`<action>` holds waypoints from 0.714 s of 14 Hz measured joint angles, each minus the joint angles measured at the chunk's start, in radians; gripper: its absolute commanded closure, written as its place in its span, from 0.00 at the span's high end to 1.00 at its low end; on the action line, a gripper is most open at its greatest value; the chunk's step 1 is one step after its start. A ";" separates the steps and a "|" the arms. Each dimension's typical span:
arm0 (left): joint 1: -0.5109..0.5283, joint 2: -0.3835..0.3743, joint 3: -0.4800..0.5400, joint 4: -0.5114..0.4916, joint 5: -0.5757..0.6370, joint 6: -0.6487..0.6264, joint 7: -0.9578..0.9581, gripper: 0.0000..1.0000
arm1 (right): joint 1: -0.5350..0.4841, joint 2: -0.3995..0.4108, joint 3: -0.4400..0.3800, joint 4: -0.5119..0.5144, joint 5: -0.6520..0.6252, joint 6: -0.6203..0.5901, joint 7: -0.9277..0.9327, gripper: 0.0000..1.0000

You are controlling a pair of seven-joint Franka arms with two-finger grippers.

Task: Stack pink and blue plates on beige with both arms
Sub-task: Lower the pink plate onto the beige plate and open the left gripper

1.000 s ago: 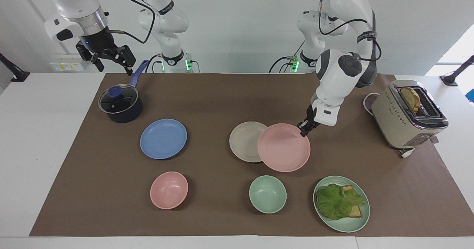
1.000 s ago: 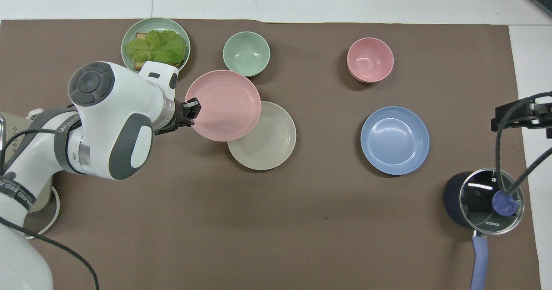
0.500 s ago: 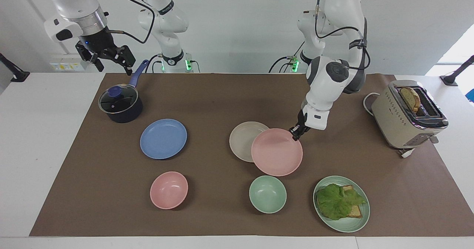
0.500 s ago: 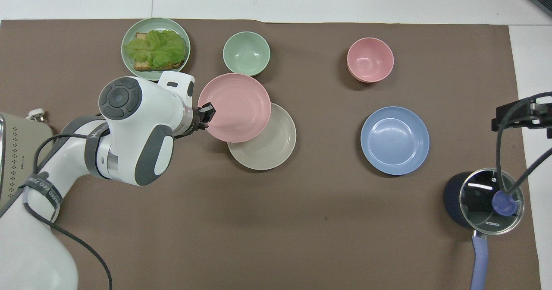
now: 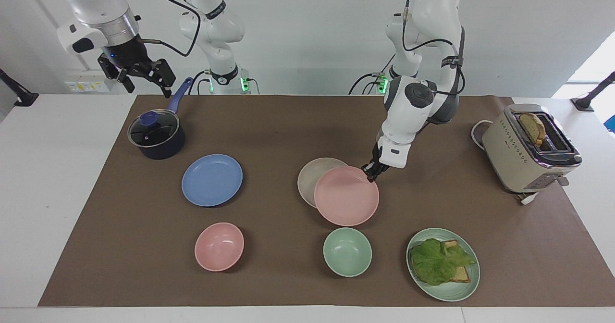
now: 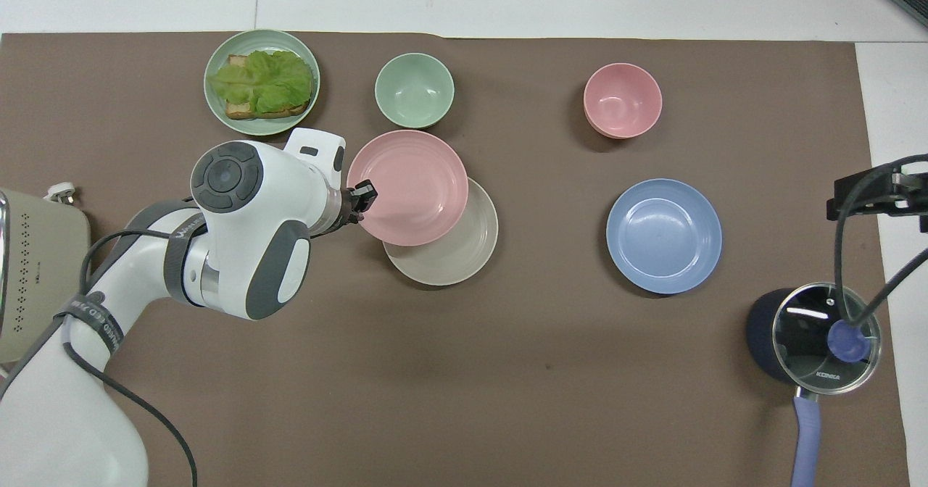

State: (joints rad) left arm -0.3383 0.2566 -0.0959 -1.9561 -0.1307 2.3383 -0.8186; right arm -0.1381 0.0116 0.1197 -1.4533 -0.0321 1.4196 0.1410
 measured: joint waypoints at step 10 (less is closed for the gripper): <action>-0.001 0.004 0.021 0.006 0.000 0.003 0.002 1.00 | 0.000 0.000 0.000 0.000 0.000 0.000 0.000 1.00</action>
State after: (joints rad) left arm -0.3395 0.2606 -0.0748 -1.9505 -0.1307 2.3409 -0.8164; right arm -0.1384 0.0116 0.1195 -1.4533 -0.0321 1.4196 0.1410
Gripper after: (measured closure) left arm 0.000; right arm 0.000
